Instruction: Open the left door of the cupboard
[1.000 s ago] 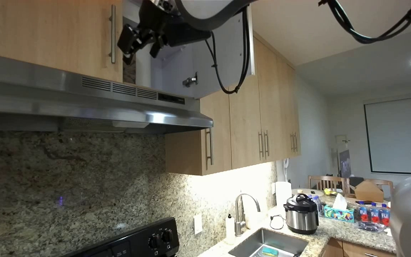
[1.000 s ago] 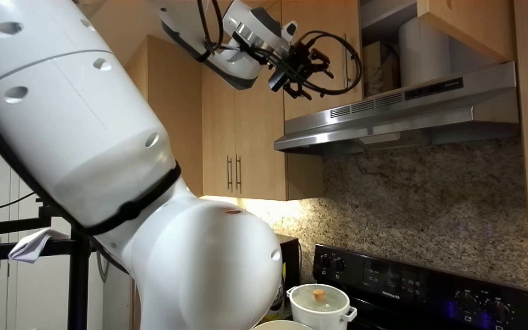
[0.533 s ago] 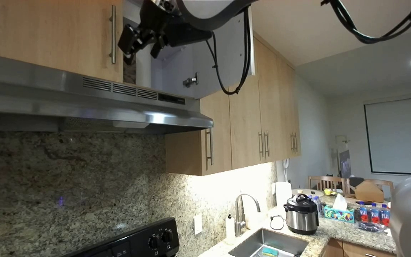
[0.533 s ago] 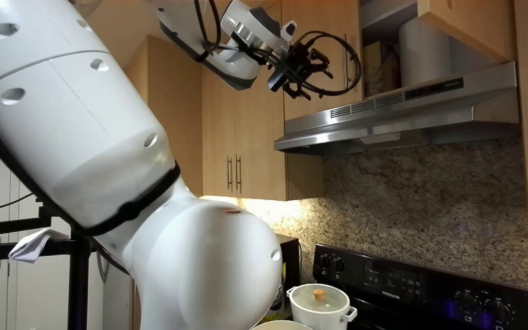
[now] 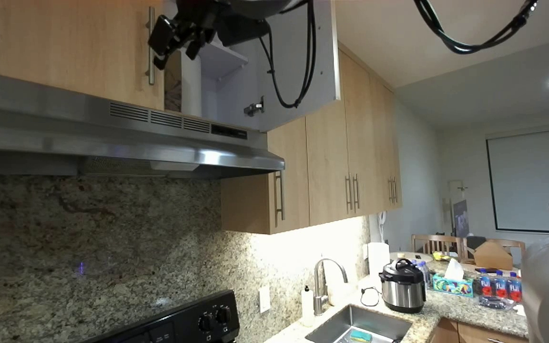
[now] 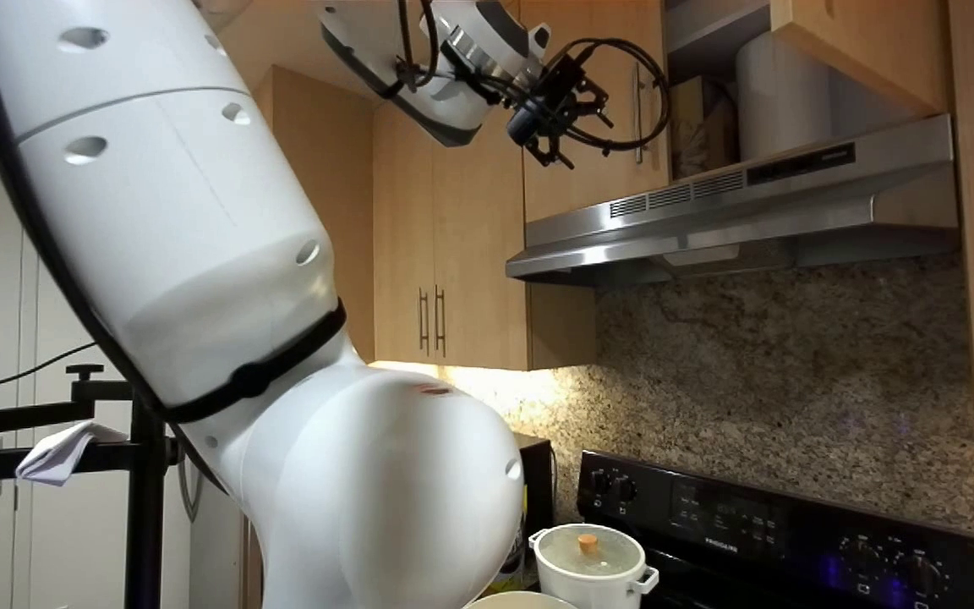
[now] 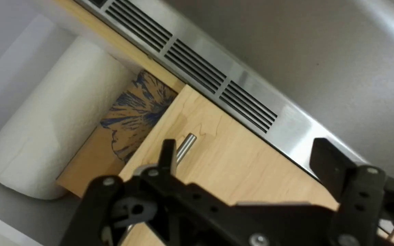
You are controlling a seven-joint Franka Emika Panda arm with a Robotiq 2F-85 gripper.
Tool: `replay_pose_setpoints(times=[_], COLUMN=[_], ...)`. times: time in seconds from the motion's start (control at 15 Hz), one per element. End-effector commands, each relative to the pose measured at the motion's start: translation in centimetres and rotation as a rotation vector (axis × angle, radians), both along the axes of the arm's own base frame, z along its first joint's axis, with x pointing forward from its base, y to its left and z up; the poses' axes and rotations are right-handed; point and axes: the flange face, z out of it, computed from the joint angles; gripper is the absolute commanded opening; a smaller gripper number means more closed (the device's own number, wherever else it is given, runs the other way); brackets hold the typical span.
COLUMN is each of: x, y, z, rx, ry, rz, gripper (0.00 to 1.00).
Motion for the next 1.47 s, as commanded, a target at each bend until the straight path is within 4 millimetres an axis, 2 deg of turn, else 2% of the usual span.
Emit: replay_pose_setpoints(times=[0.0,0.2,0.6,1.0,1.4], x=[3.1,5.2,8.4,10.7,12.7], y=[0.5,-0.1,-2.9,-3.2,-4.5], z=[2.7,4.8,7.8,8.7,9.7], rx=[-0.040,-0.050,-0.056,-0.028,-0.031], ry=[0.043,0.066,0.072,0.189,0.221], rz=[0.170,0.255,0.311,0.478,0.497], gripper=[1.00,1.00,1.00,1.00,1.00])
